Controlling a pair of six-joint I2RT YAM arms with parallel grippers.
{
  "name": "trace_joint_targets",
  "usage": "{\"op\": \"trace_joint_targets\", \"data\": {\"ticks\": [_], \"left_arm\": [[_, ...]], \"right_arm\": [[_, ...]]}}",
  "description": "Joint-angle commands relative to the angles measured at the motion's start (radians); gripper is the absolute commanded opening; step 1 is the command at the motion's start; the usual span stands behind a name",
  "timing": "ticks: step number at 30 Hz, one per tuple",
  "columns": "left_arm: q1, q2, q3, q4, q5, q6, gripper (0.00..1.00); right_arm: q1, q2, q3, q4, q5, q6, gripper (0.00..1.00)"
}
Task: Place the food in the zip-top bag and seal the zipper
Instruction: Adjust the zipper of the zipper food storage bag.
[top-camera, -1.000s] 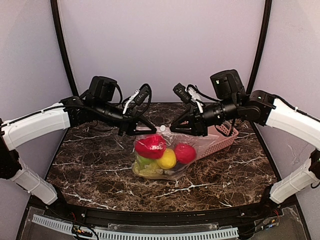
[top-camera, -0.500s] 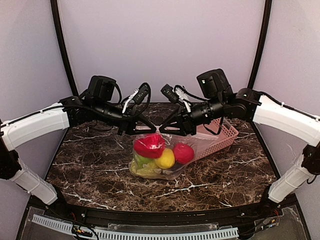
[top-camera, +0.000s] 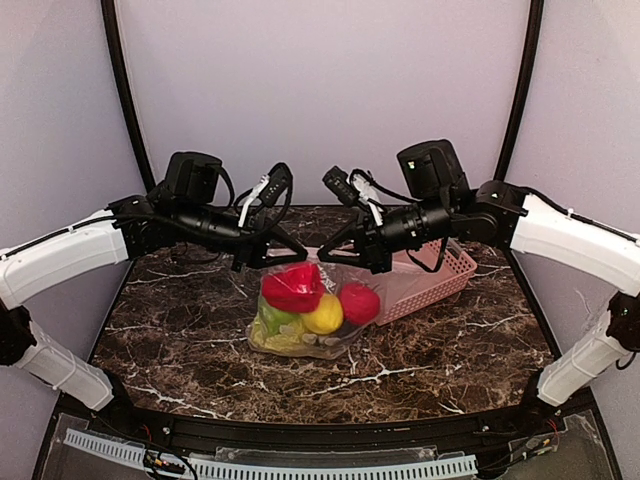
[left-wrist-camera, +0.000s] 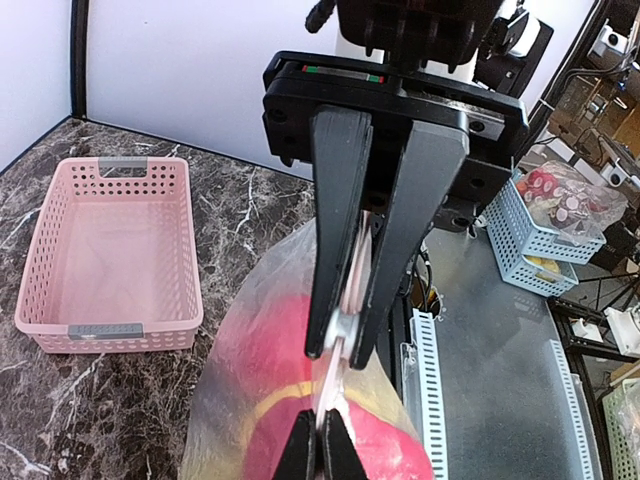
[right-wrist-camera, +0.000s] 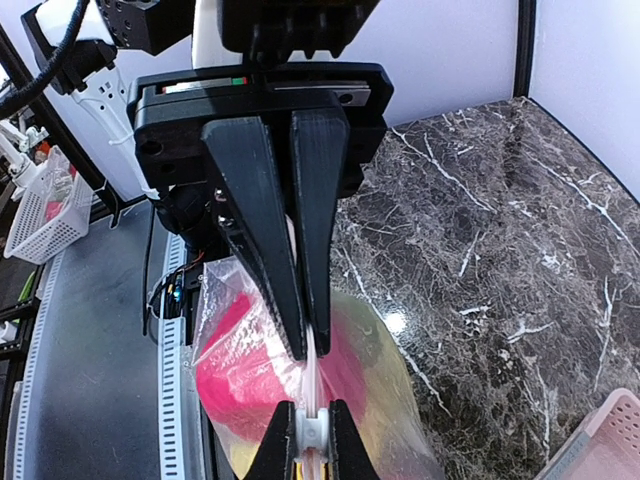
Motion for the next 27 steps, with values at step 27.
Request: {"op": "trace_joint_targets", "data": {"ticks": [27], "left_arm": [[0.180, -0.124, -0.066, -0.085, -0.176, 0.085, 0.01]], "right_arm": [[-0.075, -0.227, -0.124, -0.215, 0.070, 0.011, 0.00]]}}
